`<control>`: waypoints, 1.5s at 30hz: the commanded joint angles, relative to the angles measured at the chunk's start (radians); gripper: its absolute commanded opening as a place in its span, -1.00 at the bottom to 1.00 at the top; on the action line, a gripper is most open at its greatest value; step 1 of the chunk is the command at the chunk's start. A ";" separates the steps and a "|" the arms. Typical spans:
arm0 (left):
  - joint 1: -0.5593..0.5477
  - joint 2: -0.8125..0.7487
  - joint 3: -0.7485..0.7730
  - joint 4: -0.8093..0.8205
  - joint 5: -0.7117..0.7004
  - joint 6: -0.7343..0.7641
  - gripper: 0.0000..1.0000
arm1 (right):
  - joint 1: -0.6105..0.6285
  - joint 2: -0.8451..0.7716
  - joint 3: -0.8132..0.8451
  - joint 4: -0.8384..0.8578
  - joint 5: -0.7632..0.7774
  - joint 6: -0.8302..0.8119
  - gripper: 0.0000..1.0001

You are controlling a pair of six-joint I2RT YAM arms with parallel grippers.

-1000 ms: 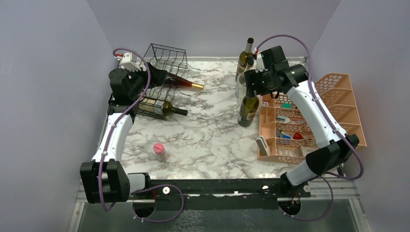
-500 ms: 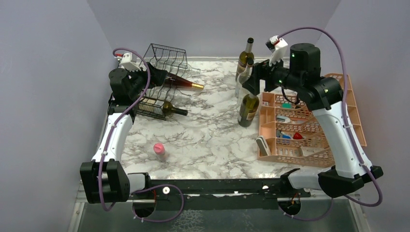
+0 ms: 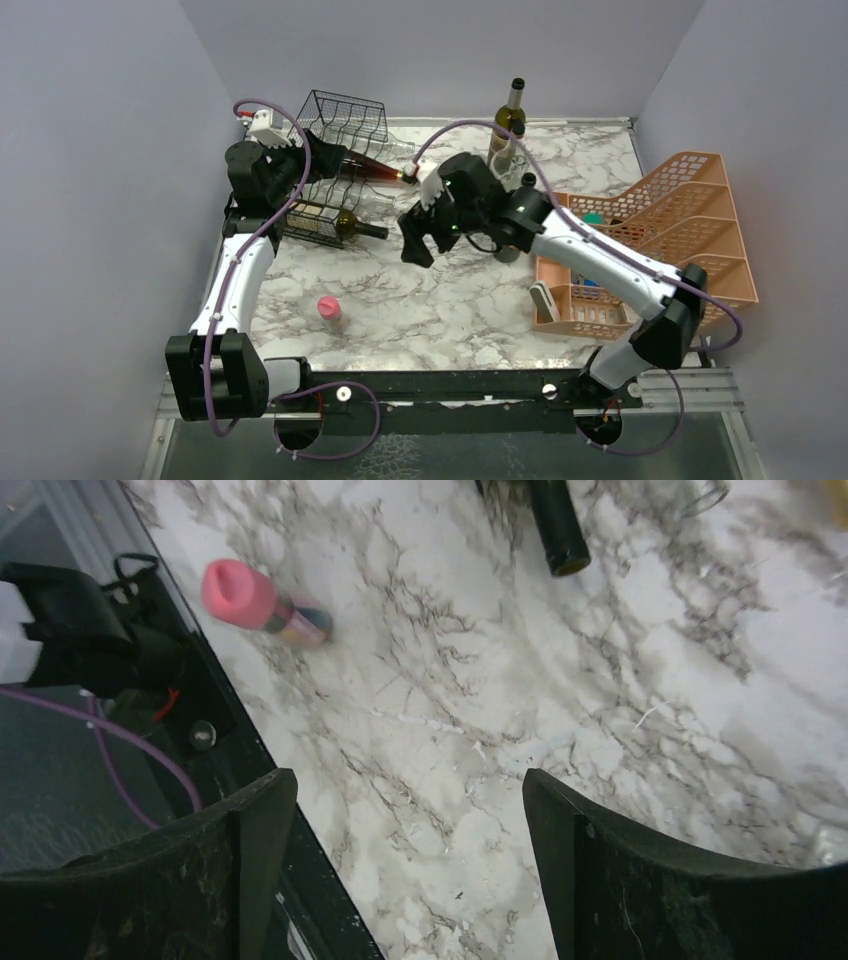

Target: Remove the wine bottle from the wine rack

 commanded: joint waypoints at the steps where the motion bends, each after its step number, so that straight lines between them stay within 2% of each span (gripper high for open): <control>1: -0.002 0.003 0.001 0.007 0.000 0.011 0.62 | 0.043 0.110 -0.083 0.127 0.039 0.033 0.72; 8: 0.000 0.011 0.007 -0.004 -0.003 0.011 0.62 | 0.077 0.317 -0.007 0.112 0.139 0.056 0.76; 13: 0.002 0.026 0.010 -0.013 -0.001 0.006 0.62 | 0.077 0.364 -0.005 0.183 0.251 0.116 0.80; 17: -0.012 0.063 0.025 -0.034 0.002 0.018 0.65 | 0.070 0.417 0.071 0.139 0.334 0.159 0.81; 21: -0.083 0.182 0.114 -0.157 0.036 0.062 0.65 | 0.056 0.384 0.028 0.182 0.319 0.154 0.81; 23: -0.109 0.219 0.135 -0.188 0.040 0.065 0.72 | 0.048 0.351 -0.015 0.208 0.306 0.154 0.81; 30: -0.191 0.334 0.213 -0.341 -0.041 0.117 0.73 | 0.030 0.264 -0.151 0.248 0.296 0.155 0.82; 33: -0.219 0.380 0.235 -0.385 -0.095 0.143 0.64 | 0.027 0.240 -0.187 0.256 0.297 0.157 0.81; 40: -0.234 0.409 0.249 -0.455 -0.291 0.220 0.68 | 0.027 0.197 -0.228 0.264 0.266 0.173 0.82; 45: -0.235 0.399 0.224 -0.447 -0.359 0.286 0.69 | 0.027 0.153 -0.252 0.260 0.261 0.184 0.81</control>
